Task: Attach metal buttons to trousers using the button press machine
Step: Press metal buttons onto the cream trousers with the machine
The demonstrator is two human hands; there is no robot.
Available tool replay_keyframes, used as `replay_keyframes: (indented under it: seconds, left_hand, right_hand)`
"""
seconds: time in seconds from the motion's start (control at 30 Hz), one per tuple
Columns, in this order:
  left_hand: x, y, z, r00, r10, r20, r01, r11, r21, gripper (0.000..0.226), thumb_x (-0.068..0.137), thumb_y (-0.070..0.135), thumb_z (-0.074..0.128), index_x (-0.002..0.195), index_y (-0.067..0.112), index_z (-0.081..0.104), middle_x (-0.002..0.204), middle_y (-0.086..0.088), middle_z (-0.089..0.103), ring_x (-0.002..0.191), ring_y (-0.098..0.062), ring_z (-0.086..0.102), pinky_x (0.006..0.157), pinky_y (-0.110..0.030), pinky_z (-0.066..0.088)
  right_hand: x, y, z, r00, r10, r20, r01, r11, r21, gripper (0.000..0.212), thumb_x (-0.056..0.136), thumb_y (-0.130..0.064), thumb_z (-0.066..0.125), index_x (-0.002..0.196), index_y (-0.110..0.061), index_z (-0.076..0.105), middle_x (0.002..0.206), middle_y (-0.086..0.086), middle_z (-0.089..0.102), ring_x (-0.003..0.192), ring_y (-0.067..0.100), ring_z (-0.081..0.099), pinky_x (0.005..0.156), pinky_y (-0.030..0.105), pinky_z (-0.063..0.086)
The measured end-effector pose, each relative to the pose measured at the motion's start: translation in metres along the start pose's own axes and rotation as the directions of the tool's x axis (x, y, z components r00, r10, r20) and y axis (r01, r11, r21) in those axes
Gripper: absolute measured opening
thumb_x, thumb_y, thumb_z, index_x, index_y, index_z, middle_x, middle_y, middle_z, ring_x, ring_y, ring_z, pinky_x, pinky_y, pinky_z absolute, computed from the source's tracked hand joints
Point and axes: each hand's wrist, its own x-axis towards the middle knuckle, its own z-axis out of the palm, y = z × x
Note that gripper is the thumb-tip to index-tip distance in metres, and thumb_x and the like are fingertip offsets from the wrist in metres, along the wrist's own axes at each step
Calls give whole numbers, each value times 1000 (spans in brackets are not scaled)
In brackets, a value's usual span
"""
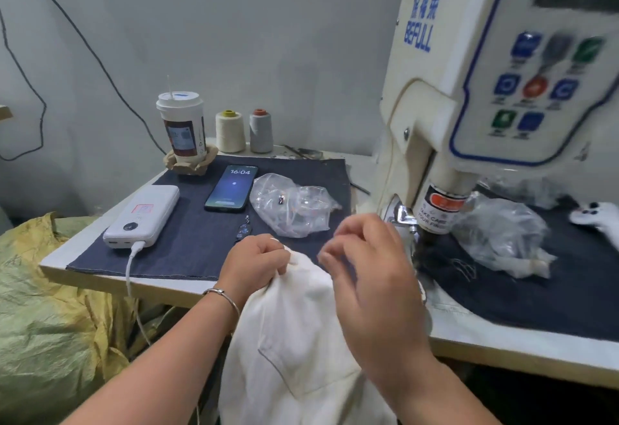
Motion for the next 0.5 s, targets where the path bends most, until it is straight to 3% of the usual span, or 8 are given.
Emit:
replay_keyframes:
  seconds: [0.1,0.17,0.23,0.37,0.5]
  left_hand:
    - [1,1,1,1000,-10,-4,11,1000,16,17,52,23,53,35,20,56,56,13,54,69,-17,52,78,-33,40]
    - [0,1,3,1000,-19,-10,20,1000,23,17,52,22,53,36,18,54,55,12,52,67,-18,48,74,-32,38]
    - [0,1,4,1000,-19,-18,19,999,30,16,51,21,53,36,17,52,56,8,50,66,-19,45,70,-31,36]
    - [0,3,2,999,-20,-26,22,999,46,16,52,21,54,37,14,53,65,-3,50,66,-21,43,66,-32,33]
    - [0,2,2,1000,-21,-21,22,999,48,17,53,20,54,37,13,54,71,-10,50,68,-24,41,69,-34,31]
  right_hand:
    - [-34,54,-59,971,227,-80,-237,958,-160,11,88,-12,64,77,-14,64,92,-8,53,88,14,51,67,18,38]
    - [-37,100,-85,885,464,-45,-457,846,-276,18,89,-9,65,73,-17,61,94,-7,52,98,19,49,67,25,36]
    - [-32,141,-98,760,646,64,-587,726,-359,19,92,-14,60,73,-19,61,100,-8,47,114,18,40,74,30,34]
    - [-25,184,-98,690,666,282,-534,732,-422,21,92,-16,60,72,-19,69,98,-10,51,114,16,41,88,35,41]
    - [-30,195,-96,678,673,296,-591,738,-326,24,86,-15,67,63,-18,71,78,-18,60,98,15,55,75,31,43]
